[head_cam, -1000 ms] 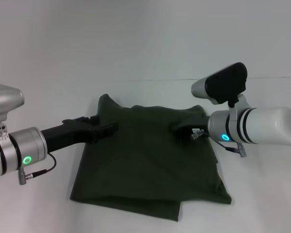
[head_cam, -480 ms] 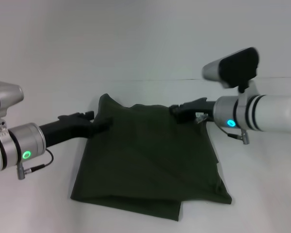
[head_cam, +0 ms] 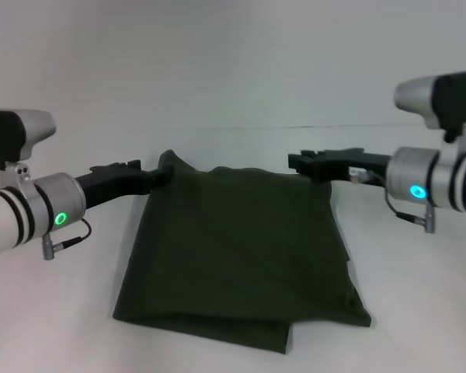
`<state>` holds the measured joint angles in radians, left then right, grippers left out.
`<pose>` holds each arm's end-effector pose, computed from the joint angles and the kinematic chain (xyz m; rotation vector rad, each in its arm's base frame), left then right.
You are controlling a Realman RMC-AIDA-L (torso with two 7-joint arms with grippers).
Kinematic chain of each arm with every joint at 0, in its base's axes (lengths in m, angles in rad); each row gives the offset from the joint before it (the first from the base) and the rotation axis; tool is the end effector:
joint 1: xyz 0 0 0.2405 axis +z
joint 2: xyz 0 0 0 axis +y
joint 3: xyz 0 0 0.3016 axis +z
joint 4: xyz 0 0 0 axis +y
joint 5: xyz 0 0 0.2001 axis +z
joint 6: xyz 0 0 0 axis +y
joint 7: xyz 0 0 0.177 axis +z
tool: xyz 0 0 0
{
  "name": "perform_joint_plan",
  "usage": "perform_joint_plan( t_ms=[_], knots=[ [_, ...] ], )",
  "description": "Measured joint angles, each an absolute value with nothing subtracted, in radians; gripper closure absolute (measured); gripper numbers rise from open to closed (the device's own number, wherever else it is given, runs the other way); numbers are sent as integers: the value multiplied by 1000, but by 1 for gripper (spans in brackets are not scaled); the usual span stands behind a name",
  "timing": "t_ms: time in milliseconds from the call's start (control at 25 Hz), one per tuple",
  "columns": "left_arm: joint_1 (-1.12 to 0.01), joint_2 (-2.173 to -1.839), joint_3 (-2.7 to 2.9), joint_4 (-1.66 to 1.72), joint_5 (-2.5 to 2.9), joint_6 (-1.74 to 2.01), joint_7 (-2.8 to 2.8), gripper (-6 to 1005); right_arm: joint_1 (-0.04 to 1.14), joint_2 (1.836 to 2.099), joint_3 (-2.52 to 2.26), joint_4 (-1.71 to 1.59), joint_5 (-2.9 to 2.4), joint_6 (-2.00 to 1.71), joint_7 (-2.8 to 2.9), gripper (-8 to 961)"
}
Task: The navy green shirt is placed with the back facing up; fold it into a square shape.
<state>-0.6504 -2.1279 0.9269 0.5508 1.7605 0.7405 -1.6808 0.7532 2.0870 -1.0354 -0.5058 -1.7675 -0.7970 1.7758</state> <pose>-0.2843 0.4595 -0.0754 -2.1313 -1.0497 -0.5344 0.2422 0.4733 -0.0870 -2.2987 1.0178 0.5207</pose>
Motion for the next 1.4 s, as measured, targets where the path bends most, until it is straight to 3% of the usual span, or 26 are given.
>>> perform_joint_plan(
  t_ms=[80,320,520,1400],
  knots=[
    [-659,-2127,927,539,1761,722,-1682,282,727,2082,-1036,-531,-1770,-828,1805,725],
    [-671,-2130,929,521,1761,685,-1682,281,677,2048,-1031,-563,-1773,-888,1871,488],
    [-689,-2128,929,485,1761,664,-1682,282,656,2043,-1021,-599,-1773,-922,1876,343],
    [-736,-2152,976,446,1761,639,-1682,287,665,2034,-1028,-598,-1778,-900,1882,346]
  ],
)
